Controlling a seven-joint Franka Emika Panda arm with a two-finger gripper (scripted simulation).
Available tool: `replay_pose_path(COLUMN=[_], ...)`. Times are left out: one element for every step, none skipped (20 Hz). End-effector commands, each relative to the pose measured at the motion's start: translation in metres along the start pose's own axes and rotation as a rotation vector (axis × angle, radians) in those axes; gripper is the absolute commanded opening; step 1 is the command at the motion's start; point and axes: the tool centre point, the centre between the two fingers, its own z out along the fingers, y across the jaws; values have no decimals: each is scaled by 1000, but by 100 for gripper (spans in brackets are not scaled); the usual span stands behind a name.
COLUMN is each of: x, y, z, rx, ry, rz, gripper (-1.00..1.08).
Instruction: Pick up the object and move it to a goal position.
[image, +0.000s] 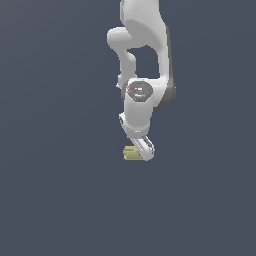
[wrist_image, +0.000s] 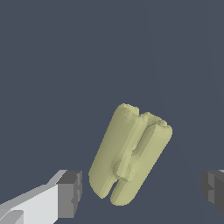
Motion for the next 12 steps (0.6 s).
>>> replay_pose_path(x=[0,-1,-1,-1,-1,-1,-1,-1,-1,-1,-2,-2], y=[-1,-1,-1,-1,-1,-1,-1,-2,-2,-2,-2,-2], z=[2,3,4,4,5,6,6,6,7,7,7,8], rx=[1,2,2,2,3,3,3,3,4,4,4,4], ry=[0,1,1,1,1,1,1,1,2,2,2,2], rz=[58,77,95,111,126,140,152,162,172,179,186,191], gripper=[100,100,100,100,100,100,100,100,100,100,100,100])
